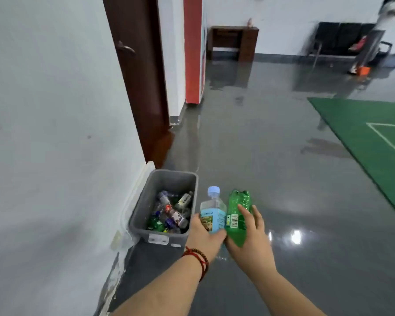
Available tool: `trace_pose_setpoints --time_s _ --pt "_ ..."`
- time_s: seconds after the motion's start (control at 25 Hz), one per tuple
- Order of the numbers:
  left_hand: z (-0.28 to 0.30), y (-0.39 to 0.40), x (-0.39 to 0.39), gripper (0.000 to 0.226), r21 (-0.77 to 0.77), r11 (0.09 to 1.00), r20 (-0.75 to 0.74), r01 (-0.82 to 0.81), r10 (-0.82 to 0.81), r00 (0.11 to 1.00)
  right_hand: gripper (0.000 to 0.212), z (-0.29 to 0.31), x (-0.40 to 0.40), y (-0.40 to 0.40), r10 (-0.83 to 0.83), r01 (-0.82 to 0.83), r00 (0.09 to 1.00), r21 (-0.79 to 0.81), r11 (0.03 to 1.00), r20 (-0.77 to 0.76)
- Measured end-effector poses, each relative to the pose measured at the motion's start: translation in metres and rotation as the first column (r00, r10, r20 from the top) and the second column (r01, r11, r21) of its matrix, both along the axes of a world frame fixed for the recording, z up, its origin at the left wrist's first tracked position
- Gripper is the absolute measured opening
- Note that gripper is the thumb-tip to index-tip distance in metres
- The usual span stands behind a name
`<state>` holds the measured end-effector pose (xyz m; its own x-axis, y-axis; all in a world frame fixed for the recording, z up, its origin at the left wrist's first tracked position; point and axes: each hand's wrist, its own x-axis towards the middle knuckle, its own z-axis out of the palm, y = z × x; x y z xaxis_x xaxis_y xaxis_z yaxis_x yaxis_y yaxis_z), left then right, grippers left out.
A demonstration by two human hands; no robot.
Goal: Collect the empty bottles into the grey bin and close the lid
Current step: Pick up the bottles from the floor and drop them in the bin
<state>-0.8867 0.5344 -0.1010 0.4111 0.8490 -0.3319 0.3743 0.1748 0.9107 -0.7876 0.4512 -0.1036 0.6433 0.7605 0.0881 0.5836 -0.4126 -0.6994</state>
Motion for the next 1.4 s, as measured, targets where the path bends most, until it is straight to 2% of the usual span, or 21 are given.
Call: trace_pose_setpoints --time_s 0.08,0.2,0.32,0.48,0.68,0.84,0.92,1.04,1.12,1.24,1.4 --pt "-0.008 0.018 0.004 0.059 -0.016 0.994 0.004 -0.106 0.106 0.994 0.083 -0.004 0.011 0.032 0.093 -0.094 0.995 -0.04 0.995 -0.044" --pt "-0.021 0.048 -0.008 0.078 -0.071 0.962 -0.032 -0.262 0.261 0.965 0.083 -0.017 0.008 0.08 0.23 -0.242 0.965 -0.093 0.966 -0.123" --pt "-0.039 0.099 -0.023 0.076 -0.089 0.932 -0.099 -0.35 0.342 0.935 0.089 -0.033 -0.003 0.141 0.296 -0.327 0.933 -0.14 0.935 -0.206" --pt "-0.074 0.189 -0.024 0.081 -0.12 0.919 -0.181 -0.376 0.353 0.918 0.085 -0.064 -0.005 0.234 0.209 -0.298 0.886 -0.162 0.941 -0.414" --pt "-0.117 0.294 0.004 0.082 -0.188 0.91 -0.275 -0.37 0.312 0.909 0.075 -0.105 0.014 0.346 0.097 -0.269 0.881 -0.321 0.908 -0.463" --pt "-0.15 0.356 0.013 0.065 -0.229 0.854 -0.393 -0.467 0.358 0.847 0.075 -0.147 0.023 0.418 0.116 -0.349 0.86 -0.408 0.844 -0.496" --pt "-0.165 0.378 0.014 0.053 -0.246 0.809 -0.423 -0.535 0.407 0.81 0.073 -0.166 0.027 0.443 0.027 -0.341 0.818 -0.447 0.827 -0.574" --pt "-0.186 0.399 0.015 0.056 -0.345 0.72 -0.386 -0.602 0.476 0.79 0.064 -0.185 0.032 0.477 -0.195 -0.287 0.672 -0.494 0.821 -0.714" --pt "-0.193 0.406 0.016 0.067 -0.373 0.705 -0.36 -0.603 0.49 0.794 0.062 -0.193 0.038 0.494 -0.261 -0.272 0.617 -0.513 0.814 -0.743" --pt "-0.201 0.42 0.024 0.076 -0.369 0.715 -0.342 -0.593 0.489 0.802 0.065 -0.2 0.048 0.516 -0.283 -0.281 0.605 -0.533 0.798 -0.744" --pt "-0.201 0.439 0.041 0.069 -0.394 0.689 -0.32 -0.608 0.517 0.794 0.062 -0.2 0.061 0.535 -0.237 -0.337 0.618 -0.525 0.781 -0.75"
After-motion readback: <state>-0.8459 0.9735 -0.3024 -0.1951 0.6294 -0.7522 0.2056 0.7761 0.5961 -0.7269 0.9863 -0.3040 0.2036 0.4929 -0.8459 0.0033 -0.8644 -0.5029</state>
